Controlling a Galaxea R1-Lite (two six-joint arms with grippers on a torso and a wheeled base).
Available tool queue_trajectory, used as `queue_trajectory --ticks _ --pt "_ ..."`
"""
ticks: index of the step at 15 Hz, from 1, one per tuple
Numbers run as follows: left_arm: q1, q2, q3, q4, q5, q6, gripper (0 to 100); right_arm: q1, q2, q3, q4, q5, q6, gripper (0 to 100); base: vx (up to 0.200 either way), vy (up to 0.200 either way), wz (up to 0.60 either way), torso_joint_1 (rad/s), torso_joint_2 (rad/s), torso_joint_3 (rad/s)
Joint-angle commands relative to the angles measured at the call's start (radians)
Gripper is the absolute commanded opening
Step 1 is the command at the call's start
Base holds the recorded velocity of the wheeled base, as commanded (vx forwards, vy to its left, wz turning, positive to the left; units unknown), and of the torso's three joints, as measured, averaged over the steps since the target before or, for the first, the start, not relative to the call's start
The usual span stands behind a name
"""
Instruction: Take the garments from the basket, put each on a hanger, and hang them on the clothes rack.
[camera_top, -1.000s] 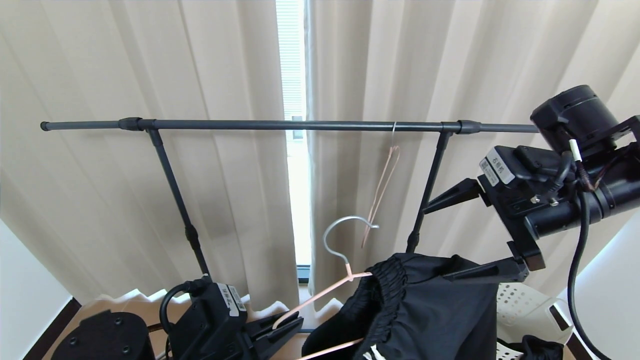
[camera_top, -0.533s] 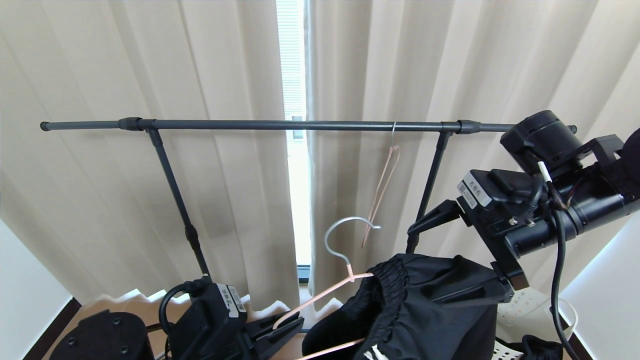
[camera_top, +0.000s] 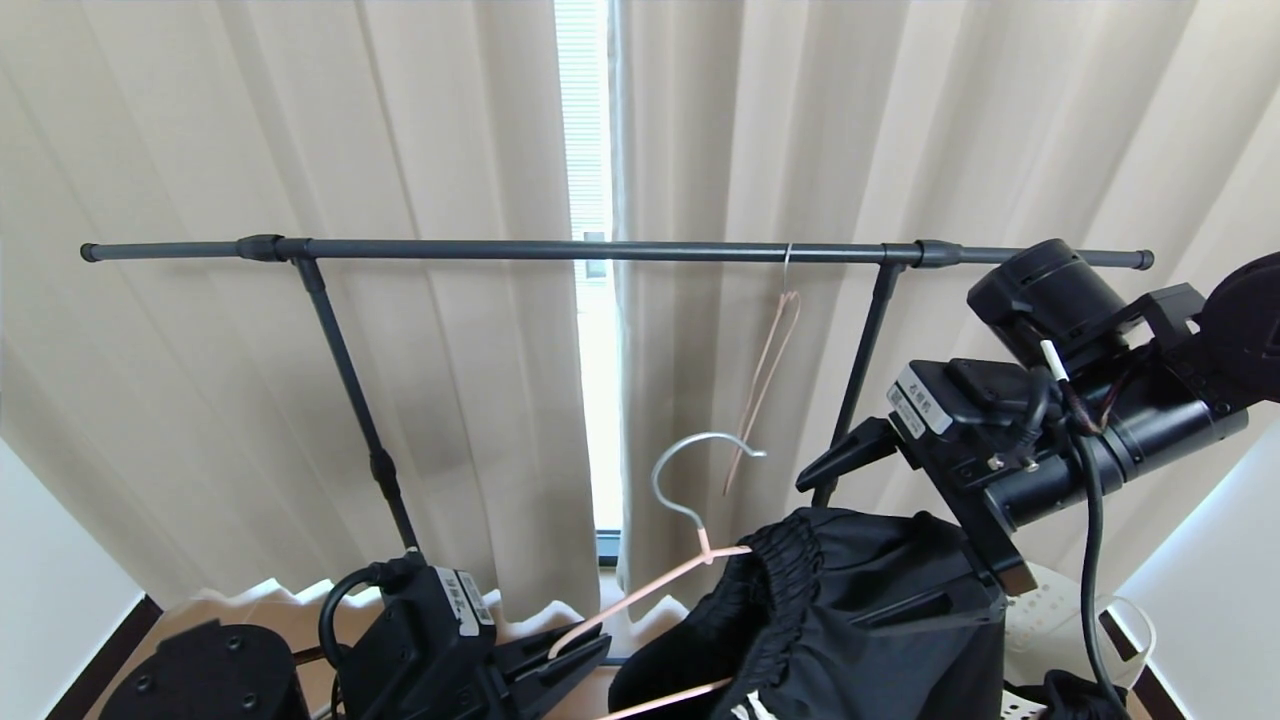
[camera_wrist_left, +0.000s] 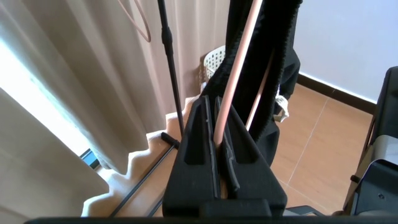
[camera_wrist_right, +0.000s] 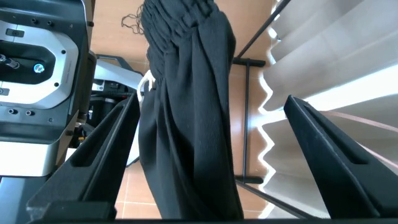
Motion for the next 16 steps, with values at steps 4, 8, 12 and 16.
queue_trajectory --ticks 4,8,12,16 --pt "0.0 -0.001 -0.002 -0.001 0.001 0.0 0 0.007 0.004 0.003 0.001 -0.001 0.0 0 0.0 0.0 0.0 0.0 0.0 0.0" --pt "0.0 -0.001 -0.008 -0.001 0.001 -0.003 0 0.011 0.015 0.008 0.0 -0.001 -0.002 0 0.0 0.0 0.0 0.0 0.0 0.0" --pt "0.0 0.005 -0.002 -0.001 -0.001 -0.003 0 0.011 0.007 0.011 0.0 -0.001 -0.002 0 0.0 0.0 0.0 0.0 0.0 0.0" --pt "0.001 0.005 -0.005 -0.001 -0.001 -0.003 0 0.016 0.003 0.018 0.0 -0.001 0.0 0 0.0 0.0 0.0 0.0 0.0 0.0"
